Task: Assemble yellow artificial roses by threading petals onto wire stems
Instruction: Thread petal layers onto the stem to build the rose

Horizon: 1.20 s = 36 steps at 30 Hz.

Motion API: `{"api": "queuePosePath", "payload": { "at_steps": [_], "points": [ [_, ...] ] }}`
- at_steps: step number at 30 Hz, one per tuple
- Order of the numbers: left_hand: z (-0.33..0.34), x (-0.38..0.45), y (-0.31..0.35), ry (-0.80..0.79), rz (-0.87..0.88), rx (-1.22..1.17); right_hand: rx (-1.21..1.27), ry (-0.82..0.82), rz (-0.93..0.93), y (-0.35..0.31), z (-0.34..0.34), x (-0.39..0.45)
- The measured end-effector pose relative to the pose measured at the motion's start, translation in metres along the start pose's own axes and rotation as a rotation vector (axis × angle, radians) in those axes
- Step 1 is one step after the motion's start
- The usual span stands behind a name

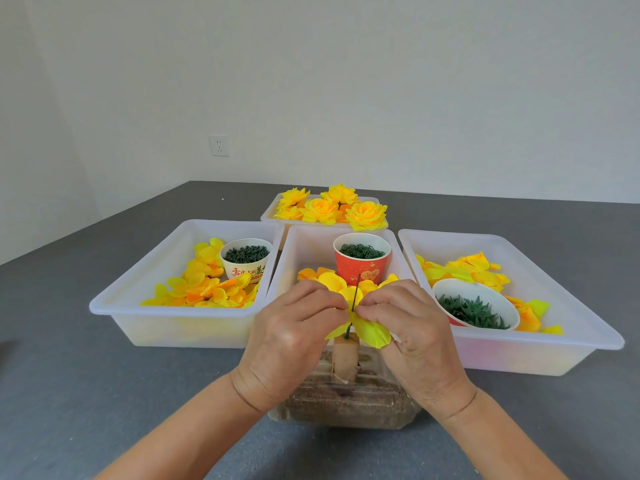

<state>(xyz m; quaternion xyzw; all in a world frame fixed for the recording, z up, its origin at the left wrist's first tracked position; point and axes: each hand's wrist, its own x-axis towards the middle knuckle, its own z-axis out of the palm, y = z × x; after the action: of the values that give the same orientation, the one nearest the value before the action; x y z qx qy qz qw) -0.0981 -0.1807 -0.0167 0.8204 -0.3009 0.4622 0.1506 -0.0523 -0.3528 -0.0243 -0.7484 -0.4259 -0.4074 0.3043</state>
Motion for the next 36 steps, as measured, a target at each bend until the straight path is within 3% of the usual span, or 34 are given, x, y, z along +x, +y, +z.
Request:
{"api": "queuePosePath", "payload": {
  "at_steps": [20, 27, 32, 36],
  "points": [
    [0.002, -0.008, 0.000, -0.060, 0.077, 0.054, -0.234, -0.167, -0.081, -0.009, -0.008, -0.004],
    [-0.008, -0.011, -0.005, -0.140, -0.090, -0.077, 0.012, -0.233, 0.157, -0.002, -0.013, -0.007],
    [-0.014, -0.012, 0.000, -0.191, -0.171, -0.124, 0.230, -0.132, 0.426, -0.005, -0.016, 0.000],
    [-0.020, -0.010, 0.006, -0.191, -0.271, -0.299, 0.371, -0.168, 0.523, -0.011, -0.014, 0.007]
  ]
}}
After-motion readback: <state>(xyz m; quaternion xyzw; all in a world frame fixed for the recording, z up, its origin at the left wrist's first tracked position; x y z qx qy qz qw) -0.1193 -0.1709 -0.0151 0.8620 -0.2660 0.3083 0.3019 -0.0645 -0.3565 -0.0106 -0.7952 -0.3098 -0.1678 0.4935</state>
